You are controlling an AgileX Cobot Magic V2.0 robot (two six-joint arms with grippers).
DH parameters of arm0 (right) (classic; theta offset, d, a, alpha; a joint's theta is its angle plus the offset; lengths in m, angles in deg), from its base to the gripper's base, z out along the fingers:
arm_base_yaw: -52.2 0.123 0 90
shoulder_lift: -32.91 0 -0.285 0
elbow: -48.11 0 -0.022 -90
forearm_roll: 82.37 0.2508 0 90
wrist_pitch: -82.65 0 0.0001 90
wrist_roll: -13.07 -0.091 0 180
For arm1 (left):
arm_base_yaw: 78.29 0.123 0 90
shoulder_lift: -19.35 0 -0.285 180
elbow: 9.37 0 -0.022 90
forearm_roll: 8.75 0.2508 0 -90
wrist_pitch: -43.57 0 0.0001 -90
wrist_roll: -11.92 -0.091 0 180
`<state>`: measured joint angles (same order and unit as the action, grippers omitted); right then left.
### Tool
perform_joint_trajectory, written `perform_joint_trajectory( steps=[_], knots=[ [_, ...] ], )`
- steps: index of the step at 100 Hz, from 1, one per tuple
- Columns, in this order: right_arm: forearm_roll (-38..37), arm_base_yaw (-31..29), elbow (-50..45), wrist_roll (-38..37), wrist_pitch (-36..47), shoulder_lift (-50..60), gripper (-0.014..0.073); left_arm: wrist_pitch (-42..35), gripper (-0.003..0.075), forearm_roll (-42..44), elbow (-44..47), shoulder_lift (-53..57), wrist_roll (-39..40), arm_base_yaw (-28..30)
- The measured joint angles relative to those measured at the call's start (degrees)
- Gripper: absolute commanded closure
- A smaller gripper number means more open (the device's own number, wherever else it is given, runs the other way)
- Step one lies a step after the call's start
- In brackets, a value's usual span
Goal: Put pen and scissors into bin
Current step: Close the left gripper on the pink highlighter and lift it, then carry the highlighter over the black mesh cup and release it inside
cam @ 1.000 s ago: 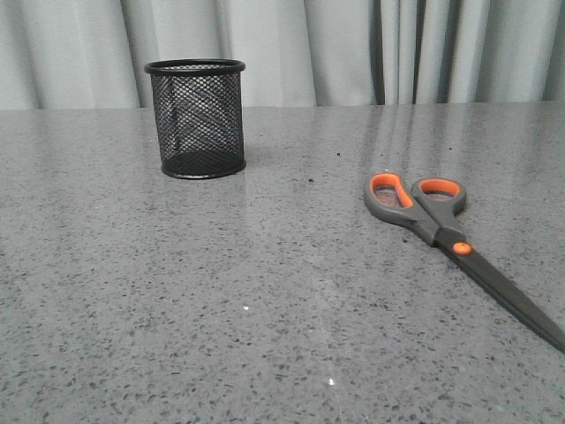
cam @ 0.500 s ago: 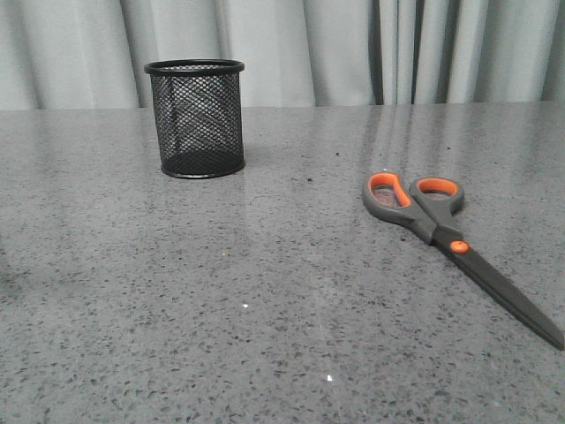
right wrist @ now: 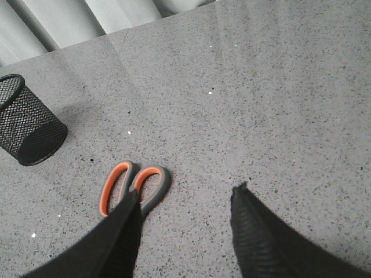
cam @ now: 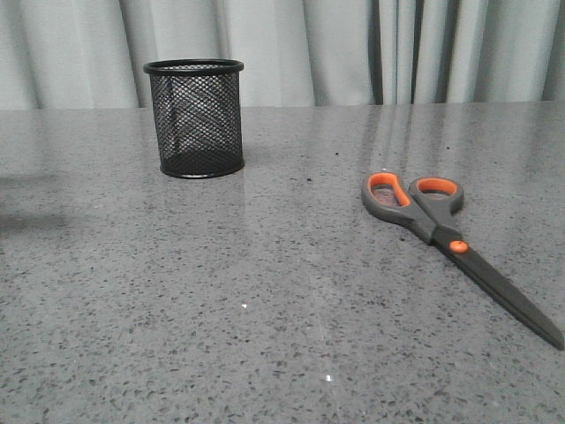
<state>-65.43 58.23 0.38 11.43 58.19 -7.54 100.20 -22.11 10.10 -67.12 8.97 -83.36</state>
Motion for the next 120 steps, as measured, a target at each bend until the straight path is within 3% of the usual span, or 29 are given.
perform_joint_trajectory(
  steps=[29, 36, 45, 61, 71, 81, 96, 114, 120],
  knots=[
    [0.00, 0.00, 0.00, 0.00, 0.00, 0.00, 0.0268, 0.11, 0.0518, 0.10, -0.52, -5.93, -0.12, 0.00],
    [0.00, 0.00, 0.00, 0.00, 0.00, 0.00, 0.0268, 0.11, 0.0587, 0.10, -0.78, -6.31, -0.88, 0.00],
    [0.00, 0.00, 0.00, 0.00, 0.00, 0.00, 0.0268, 0.21, 0.0742, -0.01, -0.92, -6.53, -2.83, 0.00],
    [0.00, 0.00, 0.00, 0.00, 0.00, 0.00, 0.0268, -1.80, 0.0739, -3.22, -1.39, -6.66, -7.56, -0.82],
    [0.00, 0.00, 0.00, 0.00, 0.00, 0.00, 0.0268, -7.18, 0.0739, -10.71, -3.23, -4.92, -12.42, -1.41],
    [0.00, 0.00, 0.00, 0.00, 0.00, 0.00, 0.0268, -15.52, 0.0739, -22.75, -6.57, -1.95, -21.33, -2.36],
    [0.00, 0.00, 0.00, 0.00, 0.00, 0.00, 0.0268, -26.31, 0.0739, -46.99, -12.08, -0.30, -44.46, -5.17],
    [0.00, 0.00, 0.00, 0.00, 0.00, 0.00, 0.0268, -30.53, 0.0739, -76.66, -14.08, -2.14, -75.69, -9.40],
    [0.00, 0.00, 0.00, 0.00, 0.00, 0.00, 0.0268, -30.92, 0.0739, -83.51, -14.08, -3.93, -82.50, -10.37]
  ],
)
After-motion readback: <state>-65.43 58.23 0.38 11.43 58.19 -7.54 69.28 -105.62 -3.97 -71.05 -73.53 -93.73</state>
